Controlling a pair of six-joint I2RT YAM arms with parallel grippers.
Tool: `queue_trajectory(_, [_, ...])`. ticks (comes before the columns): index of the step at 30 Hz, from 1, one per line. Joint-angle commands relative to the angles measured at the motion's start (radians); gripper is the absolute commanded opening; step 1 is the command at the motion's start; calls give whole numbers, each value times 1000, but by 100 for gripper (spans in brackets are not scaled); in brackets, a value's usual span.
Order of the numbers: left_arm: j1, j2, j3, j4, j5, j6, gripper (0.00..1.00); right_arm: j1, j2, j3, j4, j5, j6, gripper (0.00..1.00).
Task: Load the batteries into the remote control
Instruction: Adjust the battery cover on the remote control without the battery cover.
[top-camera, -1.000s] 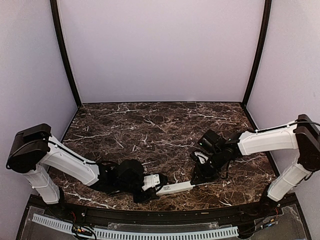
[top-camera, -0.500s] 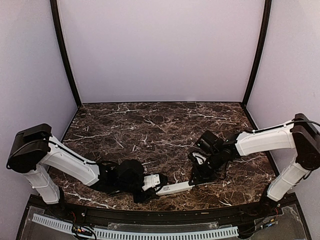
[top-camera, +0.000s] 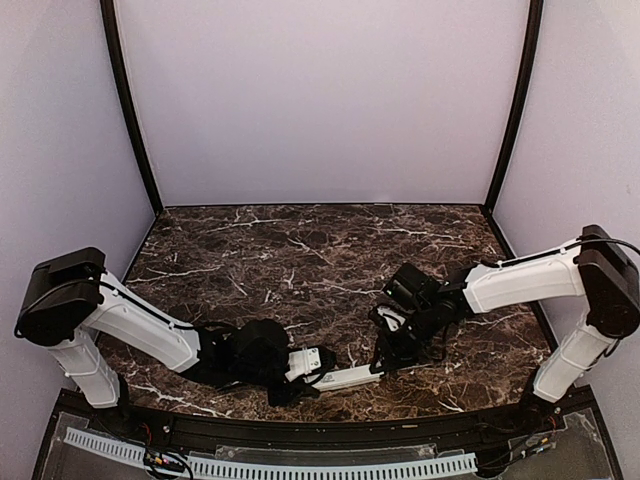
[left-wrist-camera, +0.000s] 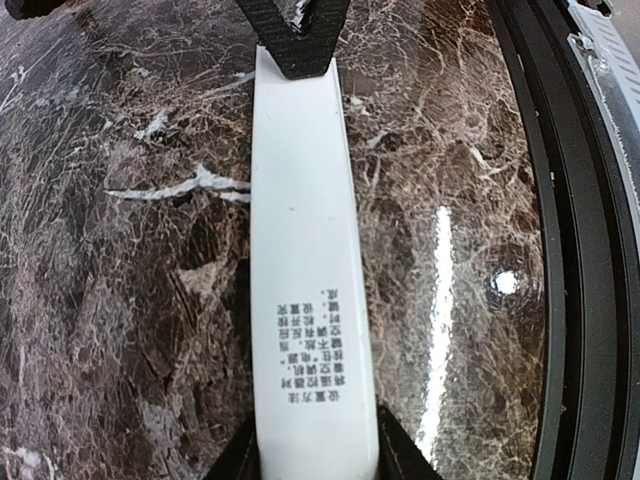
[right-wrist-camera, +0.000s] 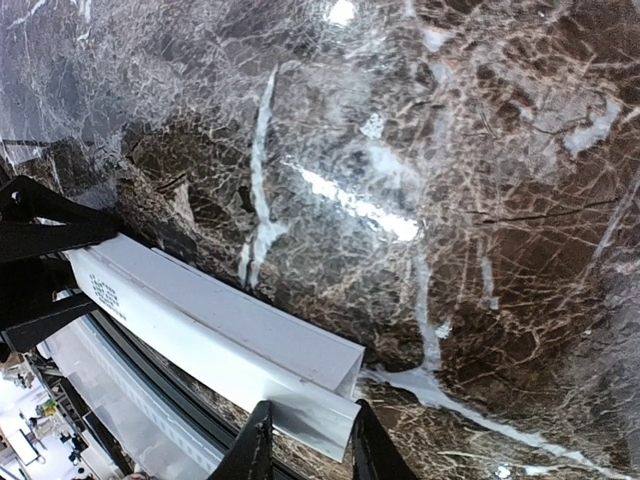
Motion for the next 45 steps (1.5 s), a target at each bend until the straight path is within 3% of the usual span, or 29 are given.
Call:
queue_trajectory(1, [-4,4,-15,-19,7,4,36,13,8,40,-31,29,-7,26])
queue_trajectory(6, [-4,-46,-59,-34,3,23,46,9,-23,70,-104,65,-35,31])
queue_trajectory(13, [-4,-81,-79,-76,-22,14,50,-10,-53,77,-176,101,-54,34])
queue_trajectory(18, [-4,-67,-82,-58,-17,9,45,-28,-99,86,-207,139,-48,23])
queue_trajectory(25, [-4,-54,-81,-40,-15,12,39,-27,-63,79,-214,196,-37,0])
queue_trajectory(45, [-4,-52,-81,-40,-16,17,37,111,132,205,-265,345,-38,0])
